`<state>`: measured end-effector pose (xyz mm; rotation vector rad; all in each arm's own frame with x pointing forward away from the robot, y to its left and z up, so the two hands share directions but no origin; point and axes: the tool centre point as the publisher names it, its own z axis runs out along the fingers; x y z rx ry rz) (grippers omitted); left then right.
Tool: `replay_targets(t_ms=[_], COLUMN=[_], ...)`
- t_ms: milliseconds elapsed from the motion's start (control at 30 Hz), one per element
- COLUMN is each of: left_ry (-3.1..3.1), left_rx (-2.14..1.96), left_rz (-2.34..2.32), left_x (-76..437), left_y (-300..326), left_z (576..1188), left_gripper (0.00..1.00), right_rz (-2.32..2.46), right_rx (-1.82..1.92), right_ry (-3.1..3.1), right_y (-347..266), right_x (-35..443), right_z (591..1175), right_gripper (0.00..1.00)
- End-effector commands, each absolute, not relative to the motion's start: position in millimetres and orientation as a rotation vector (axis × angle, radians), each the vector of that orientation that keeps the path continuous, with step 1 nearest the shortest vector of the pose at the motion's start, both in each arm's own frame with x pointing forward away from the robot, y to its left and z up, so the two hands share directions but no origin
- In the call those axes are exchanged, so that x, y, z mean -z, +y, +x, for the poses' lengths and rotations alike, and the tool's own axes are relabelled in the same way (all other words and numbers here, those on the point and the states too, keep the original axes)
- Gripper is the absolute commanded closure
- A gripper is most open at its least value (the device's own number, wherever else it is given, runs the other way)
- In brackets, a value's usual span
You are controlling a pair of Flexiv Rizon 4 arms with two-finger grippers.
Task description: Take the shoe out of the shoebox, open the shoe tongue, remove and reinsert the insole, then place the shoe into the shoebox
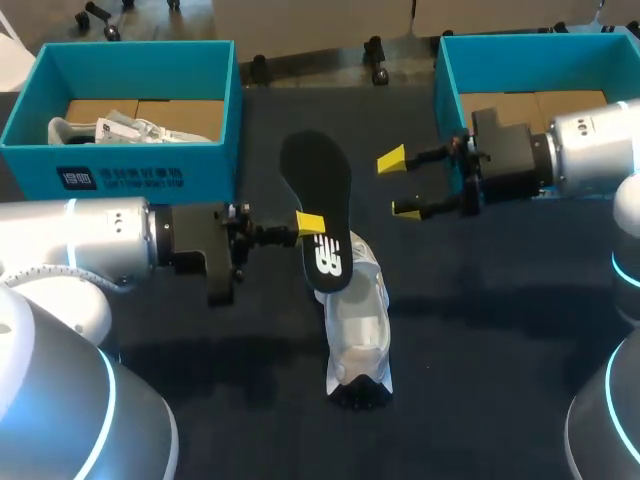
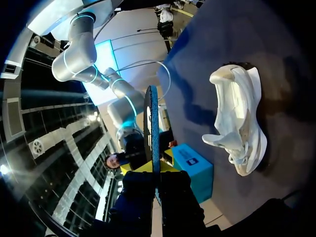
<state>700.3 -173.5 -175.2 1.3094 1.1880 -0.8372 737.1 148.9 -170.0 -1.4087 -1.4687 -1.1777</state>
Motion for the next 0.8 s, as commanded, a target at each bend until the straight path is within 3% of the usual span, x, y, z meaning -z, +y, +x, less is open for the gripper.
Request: replay_targets(t_ms=[33, 800], left_ry=[1.188, 1.188], left_rx=[0.835, 0.835], left_rz=[1.31, 1.31], left_x=[175.0, 175.0], left_y=[-173.8, -173.8], left_z=[699.8, 699.8], left_gripper=[1.0, 1.0], right_rz=[-1.418, -1.41], right_rx=[1.182, 1.101], right_ry=[-1.461, -1.449], right_y=[161.8, 196.1], right_x=[171.1, 179.6], right_z=[738.3, 749.3], right_gripper=[0.0, 0.0])
